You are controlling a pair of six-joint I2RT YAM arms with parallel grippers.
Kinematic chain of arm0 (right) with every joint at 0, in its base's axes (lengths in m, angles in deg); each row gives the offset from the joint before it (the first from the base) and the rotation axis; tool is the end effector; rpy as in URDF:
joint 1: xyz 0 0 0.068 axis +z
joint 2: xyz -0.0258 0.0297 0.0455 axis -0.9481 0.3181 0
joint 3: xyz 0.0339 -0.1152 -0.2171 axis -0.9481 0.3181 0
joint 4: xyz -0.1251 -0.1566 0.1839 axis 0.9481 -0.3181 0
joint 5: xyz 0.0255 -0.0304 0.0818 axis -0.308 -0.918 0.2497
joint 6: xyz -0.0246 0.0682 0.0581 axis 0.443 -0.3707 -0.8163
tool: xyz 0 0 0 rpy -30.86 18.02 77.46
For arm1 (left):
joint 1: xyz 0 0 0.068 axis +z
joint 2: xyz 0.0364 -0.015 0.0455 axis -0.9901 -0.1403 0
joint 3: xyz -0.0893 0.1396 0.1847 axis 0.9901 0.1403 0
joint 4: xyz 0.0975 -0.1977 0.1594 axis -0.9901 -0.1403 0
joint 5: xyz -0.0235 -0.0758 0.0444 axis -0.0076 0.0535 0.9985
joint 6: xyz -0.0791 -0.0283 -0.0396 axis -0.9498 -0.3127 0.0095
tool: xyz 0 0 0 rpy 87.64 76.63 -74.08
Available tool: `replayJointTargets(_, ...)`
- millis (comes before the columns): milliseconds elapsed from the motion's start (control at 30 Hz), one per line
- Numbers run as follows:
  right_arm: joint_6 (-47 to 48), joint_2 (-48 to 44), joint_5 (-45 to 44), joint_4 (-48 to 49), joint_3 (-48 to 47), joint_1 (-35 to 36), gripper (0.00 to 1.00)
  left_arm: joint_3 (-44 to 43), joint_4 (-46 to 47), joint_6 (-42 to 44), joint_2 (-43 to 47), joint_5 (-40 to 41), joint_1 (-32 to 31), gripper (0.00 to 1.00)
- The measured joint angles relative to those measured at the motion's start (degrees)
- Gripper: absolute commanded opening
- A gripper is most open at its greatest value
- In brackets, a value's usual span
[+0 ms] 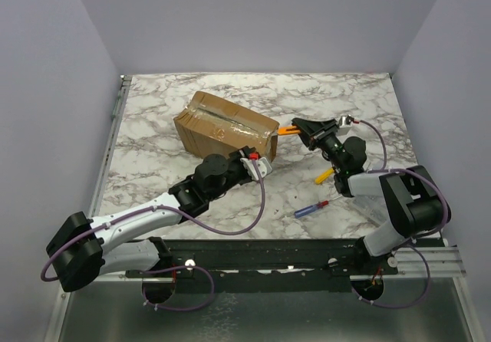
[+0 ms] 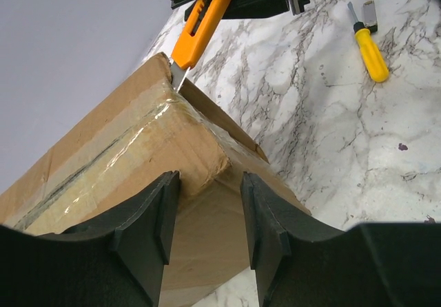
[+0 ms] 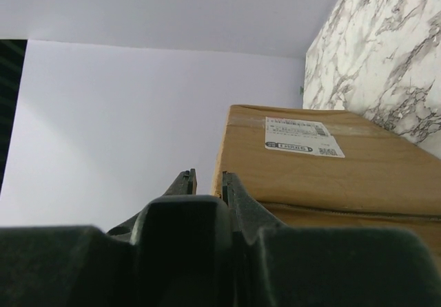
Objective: Unpack the express box
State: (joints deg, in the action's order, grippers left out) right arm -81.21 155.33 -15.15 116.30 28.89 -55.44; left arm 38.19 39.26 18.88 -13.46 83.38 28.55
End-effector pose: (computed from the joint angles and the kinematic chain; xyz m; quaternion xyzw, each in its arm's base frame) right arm 0.3251 0.1194 0.1750 0.2905 0.5936 0.6475 0.3796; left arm 0.1990 -0.2592 0.2375 0.4876 0.5856 -0.1126 0.6378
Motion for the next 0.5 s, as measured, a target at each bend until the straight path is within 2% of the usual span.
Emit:
replayJointTargets(167, -1.4, 1.4, 1.0, 3.2, 0.7, 0.0, 0.0, 0.0, 0.1, 0.0, -0.2, 0.5, 0.0, 0.46)
replayJointTargets(500, -1.3, 2.2, 3.5, 3.5, 0.5, -0.4, 0.0, -0.4, 0.1, -1.0, -0.5, 1.4, 0.0, 0.42)
